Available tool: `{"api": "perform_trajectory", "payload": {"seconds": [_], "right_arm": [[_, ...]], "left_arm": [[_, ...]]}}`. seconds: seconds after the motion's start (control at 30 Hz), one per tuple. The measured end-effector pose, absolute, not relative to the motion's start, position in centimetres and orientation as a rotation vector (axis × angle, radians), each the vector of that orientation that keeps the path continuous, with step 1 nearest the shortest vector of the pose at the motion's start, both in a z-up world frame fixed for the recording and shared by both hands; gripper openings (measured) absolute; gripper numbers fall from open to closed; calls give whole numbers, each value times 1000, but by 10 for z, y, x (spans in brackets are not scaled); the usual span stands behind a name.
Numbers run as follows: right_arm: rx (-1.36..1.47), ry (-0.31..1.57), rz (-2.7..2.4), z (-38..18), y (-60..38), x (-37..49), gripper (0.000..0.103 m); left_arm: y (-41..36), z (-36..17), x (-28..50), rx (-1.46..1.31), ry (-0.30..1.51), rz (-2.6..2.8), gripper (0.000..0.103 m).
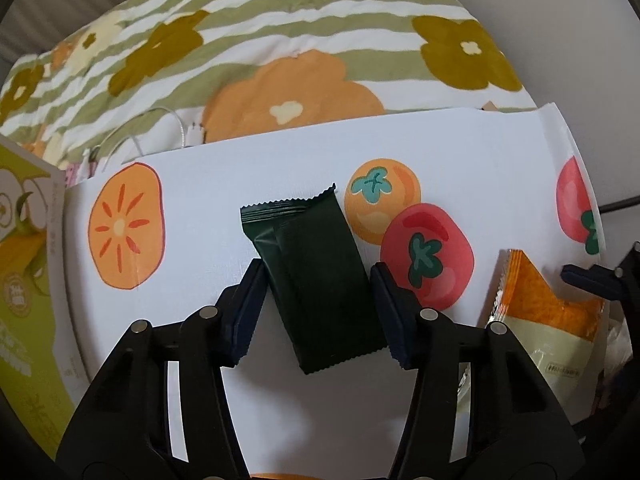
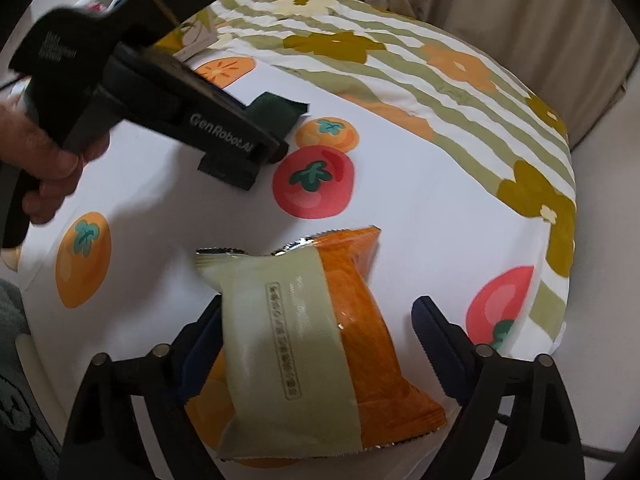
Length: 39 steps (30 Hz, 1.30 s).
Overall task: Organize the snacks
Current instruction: 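Grasp the dark green packet with the left tool while the right tool grasps the cream-orange bag, then carry both items over the green box and release them inside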
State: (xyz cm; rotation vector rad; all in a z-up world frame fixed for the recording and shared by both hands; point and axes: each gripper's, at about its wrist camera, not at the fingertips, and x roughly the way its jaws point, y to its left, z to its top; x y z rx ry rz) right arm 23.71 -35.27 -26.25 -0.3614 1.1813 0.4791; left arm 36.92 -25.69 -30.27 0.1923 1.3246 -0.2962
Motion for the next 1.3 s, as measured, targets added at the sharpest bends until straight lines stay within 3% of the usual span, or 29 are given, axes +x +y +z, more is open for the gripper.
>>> {"api": "perform_trajectory", "payload": {"seconds": [0.13,0.37,0.73,1.3], "right_arm": [[-373,1204,516,-268,-345,239,72],[-357,1206,503,-269,-347,243,61],[-232,1160,391,-239,-356,238,60],[-109,947,241,-118,-325,212,60]], "left_arm": [[-252,-301,369,172,1330,-313,49],[-245,-296,365,132,1320,-337,49],[-230,-246,342,108,1205,-344,49],[-152,-101,268,-9,955,-302,49]]}}
